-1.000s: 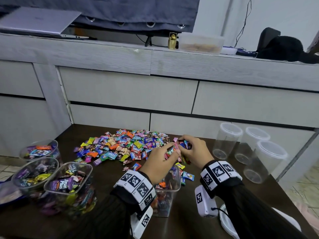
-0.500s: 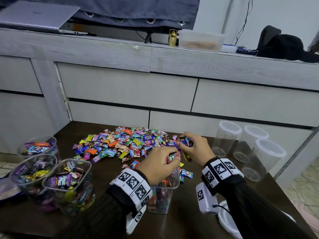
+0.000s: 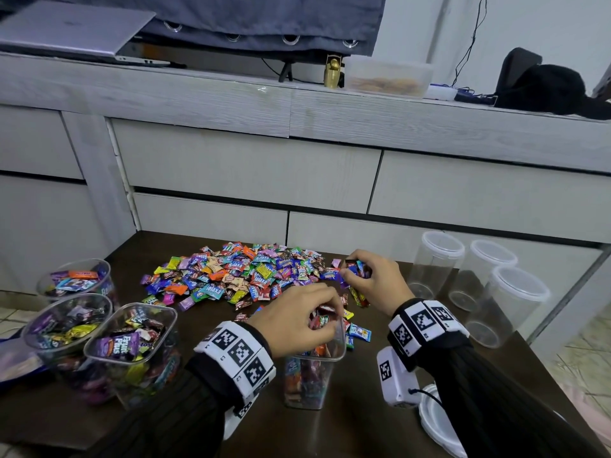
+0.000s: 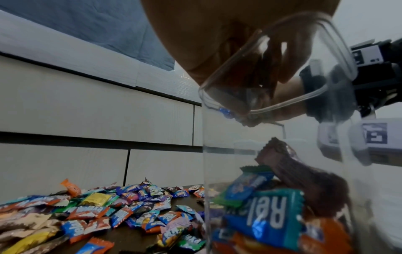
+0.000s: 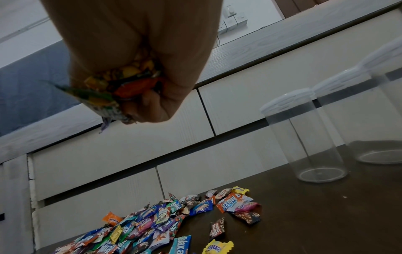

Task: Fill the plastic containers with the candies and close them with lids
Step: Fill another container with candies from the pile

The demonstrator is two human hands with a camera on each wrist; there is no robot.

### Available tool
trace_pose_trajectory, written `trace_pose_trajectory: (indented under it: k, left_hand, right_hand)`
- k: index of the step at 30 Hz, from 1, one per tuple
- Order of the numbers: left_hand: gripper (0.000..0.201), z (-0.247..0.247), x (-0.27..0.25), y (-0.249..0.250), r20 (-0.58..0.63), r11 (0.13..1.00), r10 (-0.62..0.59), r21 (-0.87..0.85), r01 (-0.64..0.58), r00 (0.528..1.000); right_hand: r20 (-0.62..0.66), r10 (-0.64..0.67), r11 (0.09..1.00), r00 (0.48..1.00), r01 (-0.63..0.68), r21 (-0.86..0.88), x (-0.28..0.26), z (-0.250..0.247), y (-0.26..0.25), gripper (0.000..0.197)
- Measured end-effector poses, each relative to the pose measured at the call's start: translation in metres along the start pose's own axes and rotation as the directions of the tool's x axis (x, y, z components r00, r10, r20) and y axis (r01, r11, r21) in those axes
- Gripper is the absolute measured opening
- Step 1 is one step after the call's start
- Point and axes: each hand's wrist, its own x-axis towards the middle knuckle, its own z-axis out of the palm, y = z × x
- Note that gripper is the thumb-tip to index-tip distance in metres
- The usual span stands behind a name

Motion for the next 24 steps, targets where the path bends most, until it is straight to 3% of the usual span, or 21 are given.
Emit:
trace_pose_trajectory:
  k: [5,13,17,21,24]
  left_hand:
    - [0.017,-0.004,-0.004,-0.005,0.111,0.993,-0.021,0.121,0.008,0.994]
    - [0.029,-0.004,-0.009,-0.005,0.074,0.999,0.010,0.049,-0.014,0.997]
    - [0.055,-0.005,-0.019,-0.014,-0.049,0.999,-0.035,-0.022,0.034,0.998]
    - [0.103,-0.006,-0.025,-0.022,0.058,0.971,-0.204,-0.117,0.209,0.977]
    - [0.117,-0.002,-0.030,-0.027,0.157,0.937,-0.291,-0.150,0.314,0.944]
  right_hand:
    - [0.003,-0.002,1.000,1.000,0.002,-0.002,0.000,0.001,-0.001,0.011]
    - [-0.028,-0.017,1.000,0.999,0.017,0.007,-0.001,0.002,-0.003,0.011]
    - [-0.053,-0.027,0.998,0.998,0.029,0.047,0.001,-0.003,-0.010,0.009]
    - [-0.097,-0.082,0.987,0.992,0.094,0.130,0.000,-0.006,-0.030,0.010]
    - [-0.099,-0.145,0.965,0.984,0.163,0.205,-0.004,-0.002,-0.049,0.010]
